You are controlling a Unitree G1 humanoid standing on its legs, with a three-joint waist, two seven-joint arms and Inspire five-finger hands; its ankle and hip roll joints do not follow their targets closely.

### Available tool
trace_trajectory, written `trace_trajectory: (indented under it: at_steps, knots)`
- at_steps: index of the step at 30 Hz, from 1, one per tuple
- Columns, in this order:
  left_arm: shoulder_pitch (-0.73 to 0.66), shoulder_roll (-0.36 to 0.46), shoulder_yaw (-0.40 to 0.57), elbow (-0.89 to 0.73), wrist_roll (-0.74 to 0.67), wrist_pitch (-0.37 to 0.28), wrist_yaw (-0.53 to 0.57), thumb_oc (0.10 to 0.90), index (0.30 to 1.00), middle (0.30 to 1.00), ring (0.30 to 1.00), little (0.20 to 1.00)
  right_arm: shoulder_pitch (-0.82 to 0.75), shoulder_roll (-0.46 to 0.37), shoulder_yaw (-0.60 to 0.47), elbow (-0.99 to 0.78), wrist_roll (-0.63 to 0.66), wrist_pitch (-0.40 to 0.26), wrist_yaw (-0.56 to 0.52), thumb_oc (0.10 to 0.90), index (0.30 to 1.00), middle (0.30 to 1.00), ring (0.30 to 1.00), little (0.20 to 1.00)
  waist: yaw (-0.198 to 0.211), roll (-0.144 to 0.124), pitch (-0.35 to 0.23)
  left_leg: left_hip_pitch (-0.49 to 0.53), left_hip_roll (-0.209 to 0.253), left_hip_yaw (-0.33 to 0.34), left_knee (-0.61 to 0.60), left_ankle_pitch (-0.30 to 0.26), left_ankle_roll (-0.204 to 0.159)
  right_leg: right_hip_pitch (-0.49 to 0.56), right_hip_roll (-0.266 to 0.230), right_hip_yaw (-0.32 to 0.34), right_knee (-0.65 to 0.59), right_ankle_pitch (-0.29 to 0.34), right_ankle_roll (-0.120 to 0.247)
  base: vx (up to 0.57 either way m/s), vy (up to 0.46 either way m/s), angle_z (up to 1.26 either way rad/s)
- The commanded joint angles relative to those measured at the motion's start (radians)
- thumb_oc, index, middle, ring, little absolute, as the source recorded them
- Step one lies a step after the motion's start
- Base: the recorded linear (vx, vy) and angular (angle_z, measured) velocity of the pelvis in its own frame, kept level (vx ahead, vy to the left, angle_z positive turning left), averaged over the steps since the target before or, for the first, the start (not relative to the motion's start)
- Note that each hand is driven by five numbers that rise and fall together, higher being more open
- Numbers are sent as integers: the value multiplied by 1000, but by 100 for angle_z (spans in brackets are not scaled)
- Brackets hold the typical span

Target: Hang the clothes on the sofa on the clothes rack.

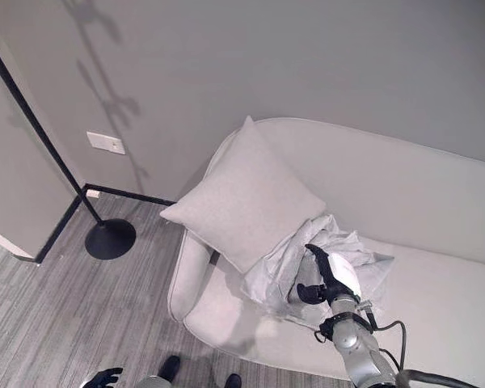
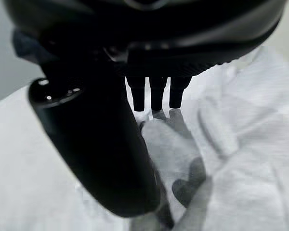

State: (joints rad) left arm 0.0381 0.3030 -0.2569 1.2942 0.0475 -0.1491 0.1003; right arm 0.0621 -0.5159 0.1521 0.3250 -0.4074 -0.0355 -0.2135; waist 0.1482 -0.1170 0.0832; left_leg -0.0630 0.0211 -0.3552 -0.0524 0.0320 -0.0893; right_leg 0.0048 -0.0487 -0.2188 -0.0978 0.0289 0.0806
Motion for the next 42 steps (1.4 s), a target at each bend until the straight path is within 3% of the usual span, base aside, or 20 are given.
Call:
trace_trajectory:
  at_steps: [1, 17, 33, 34, 35, 36, 42]
  knots:
    - [-46, -37, 4, 59, 24, -19, -1, 800, 900, 900, 900, 900, -26, -118, -14, -143, 4, -50, -2, 800, 900, 900, 900, 900, 16, 7, -9, 11, 7, -13, -35, 1, 17, 3, -10, 9, 11, -1, 30, 0, 0, 0]
    - [-37, -29, 14, 48, 24, -24, 14, 800, 900, 900, 900, 900, 29, -128, 45, -129, -58, -40, 49, 800, 900, 900, 900, 900, 16, 3, 3, 3, -10, -29, -35, 1, 18, 5, -21, -8, 11, 0, 33, 0, 7, 3]
    - [-55, -31, -15, 36, 49, -31, 20, 800, 900, 900, 900, 900, -71, -107, 244, 150, -198, -26, 75, 800, 900, 900, 900, 900, 43, 15, 18, -16, -30, -50, -35, 12, 22, 8, -34, -31, 11, -3, 34, -4, 13, 4]
    - [-60, -29, -26, 33, 54, -32, 21, 800, 900, 900, 900, 900, -94, -97, 276, 199, -200, -20, 84, 472, 408, 408, 408, 408, 52, 18, 17, -18, -33, -54, -35, 13, 21, 9, -35, -35, 11, -3, 34, 2, 10, 9]
    - [-60, -29, -24, 33, 54, -32, 22, 800, 900, 900, 900, 900, -99, -95, 279, 206, -200, -22, 81, 472, 408, 408, 408, 408, 50, 17, 18, -18, -33, -55, -35, 13, 21, 9, -35, -36, 11, -3, 34, 5, 15, 12]
    - [-66, -26, -32, 34, 63, -31, 25, 800, 900, 900, 900, 900, -124, -87, 308, 244, -201, -17, 88, 400, 300, 300, 300, 300, 56, 18, 17, -20, -35, -61, -35, 14, 20, 9, -36, -42, 11, -3, 34, 6, 8, 11]
    - [-74, -21, -41, 33, 73, -30, 35, 800, 900, 900, 900, 900, -151, -64, 344, 296, -188, -12, 91, 400, 300, 300, 300, 300, 70, 20, 14, -29, -40, -75, -35, 20, 18, 9, -39, -55, 11, -5, 34, 8, 7, 10]
